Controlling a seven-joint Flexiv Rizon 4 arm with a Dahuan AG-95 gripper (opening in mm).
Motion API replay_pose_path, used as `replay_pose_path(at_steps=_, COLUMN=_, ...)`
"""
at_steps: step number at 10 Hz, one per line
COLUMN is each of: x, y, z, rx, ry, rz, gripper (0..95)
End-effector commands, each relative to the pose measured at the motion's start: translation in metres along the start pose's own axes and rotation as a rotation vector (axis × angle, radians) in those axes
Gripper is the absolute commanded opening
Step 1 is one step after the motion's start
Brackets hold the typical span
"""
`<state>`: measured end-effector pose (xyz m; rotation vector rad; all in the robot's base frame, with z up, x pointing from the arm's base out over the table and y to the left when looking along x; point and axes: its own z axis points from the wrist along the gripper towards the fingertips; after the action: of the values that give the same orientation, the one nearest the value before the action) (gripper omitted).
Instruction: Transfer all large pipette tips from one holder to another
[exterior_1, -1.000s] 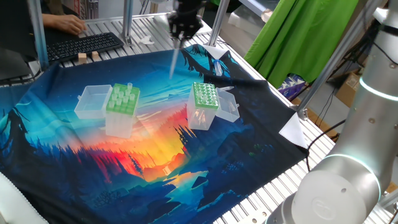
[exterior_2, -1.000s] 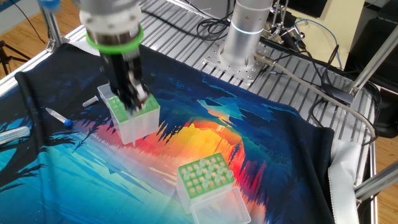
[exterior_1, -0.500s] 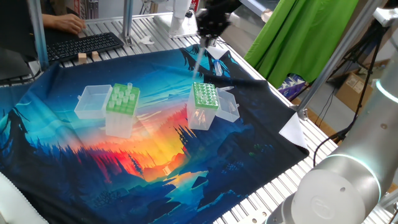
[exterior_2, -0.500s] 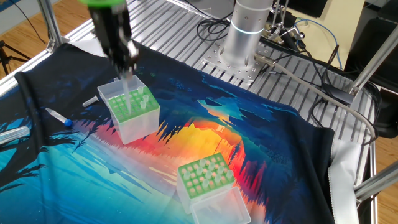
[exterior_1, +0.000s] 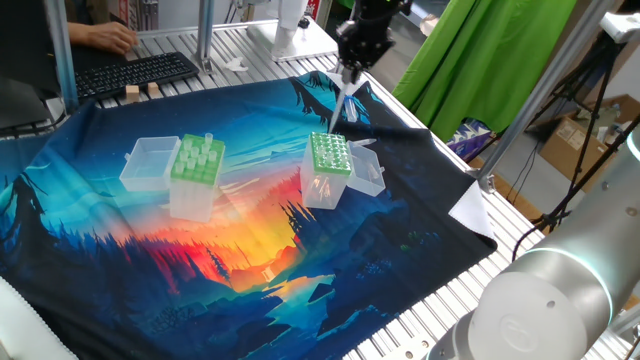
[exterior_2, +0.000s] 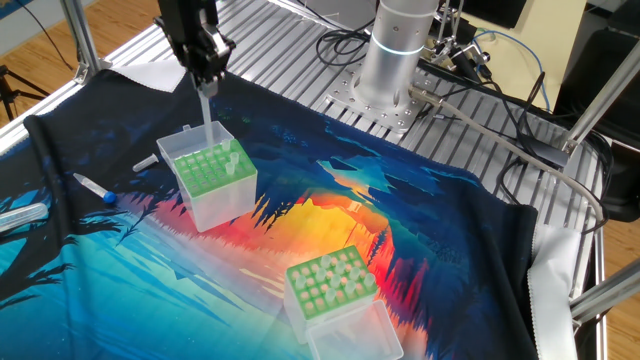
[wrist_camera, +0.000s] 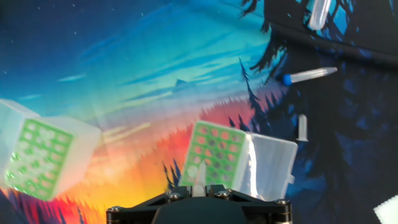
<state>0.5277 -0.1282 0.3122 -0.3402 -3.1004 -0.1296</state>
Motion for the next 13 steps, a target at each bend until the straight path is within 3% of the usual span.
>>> replay_pose_path(at_steps=1, x=0.011, y=-0.005, z=0.006, rx=0.005, ry=-0.006, rz=0.013, gripper=0.0)
replay_pose_path(at_steps=4, x=0.018, y=-0.006, z=0.011, rx=-0.001, ry=-0.005, rz=0.023, gripper=0.0)
replay_pose_path(at_steps=13, x=0.020, y=-0.004, z=0.034, rx=-0.003, ry=-0.014, rz=0.031, gripper=0.0)
